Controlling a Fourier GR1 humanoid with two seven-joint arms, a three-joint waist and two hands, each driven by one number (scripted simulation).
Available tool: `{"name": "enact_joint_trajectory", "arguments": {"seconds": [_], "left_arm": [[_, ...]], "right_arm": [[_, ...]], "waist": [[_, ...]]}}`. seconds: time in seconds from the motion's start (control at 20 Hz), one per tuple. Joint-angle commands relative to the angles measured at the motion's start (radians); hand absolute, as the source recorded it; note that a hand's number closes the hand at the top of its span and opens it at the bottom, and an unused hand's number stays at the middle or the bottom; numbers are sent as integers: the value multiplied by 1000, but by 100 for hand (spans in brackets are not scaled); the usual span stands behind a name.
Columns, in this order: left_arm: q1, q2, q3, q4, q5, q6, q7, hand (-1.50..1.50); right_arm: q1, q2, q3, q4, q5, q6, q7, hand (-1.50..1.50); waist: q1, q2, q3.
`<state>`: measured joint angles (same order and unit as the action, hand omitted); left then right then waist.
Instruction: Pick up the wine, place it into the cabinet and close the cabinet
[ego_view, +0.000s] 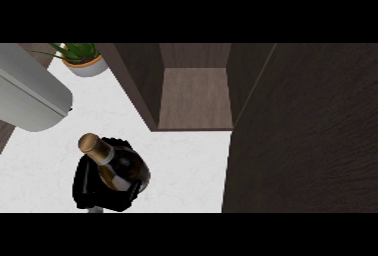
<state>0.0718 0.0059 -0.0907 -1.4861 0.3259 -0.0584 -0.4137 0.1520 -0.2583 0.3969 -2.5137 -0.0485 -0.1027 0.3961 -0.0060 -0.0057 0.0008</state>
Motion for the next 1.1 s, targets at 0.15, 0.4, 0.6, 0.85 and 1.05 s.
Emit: {"name": "enact_joint_trajectory", "arguments": {"seconds": [0.15, 0.4, 0.6, 0.85, 1.05], "left_arm": [[-84, -6, -236, -176, -40, 301, 152, 150], [-247, -6, -262, -130, 21, 460, 249, 150], [-326, -6, -255, -91, 42, 526, 304, 150], [-420, -6, -259, 24, 39, 586, 282, 150], [-537, -6, -292, 171, 68, 660, 251, 150]], "right_arm": [[-30, -6, -19, -172, -47, -15, 135, -150], [32, -20, -10, -222, -50, 4, 118, -150], [21, -8, -61, -204, -96, 17, 101, -150], [60, -14, -40, -233, -81, 32, 107, -150], [-14, 1, -75, -193, -93, 19, 149, -150]], "waist": [[-2, 2, -1], [-19, 3, -1], [-13, 5, -1], [-17, 4, -1], [-19, 7, -1]]}}
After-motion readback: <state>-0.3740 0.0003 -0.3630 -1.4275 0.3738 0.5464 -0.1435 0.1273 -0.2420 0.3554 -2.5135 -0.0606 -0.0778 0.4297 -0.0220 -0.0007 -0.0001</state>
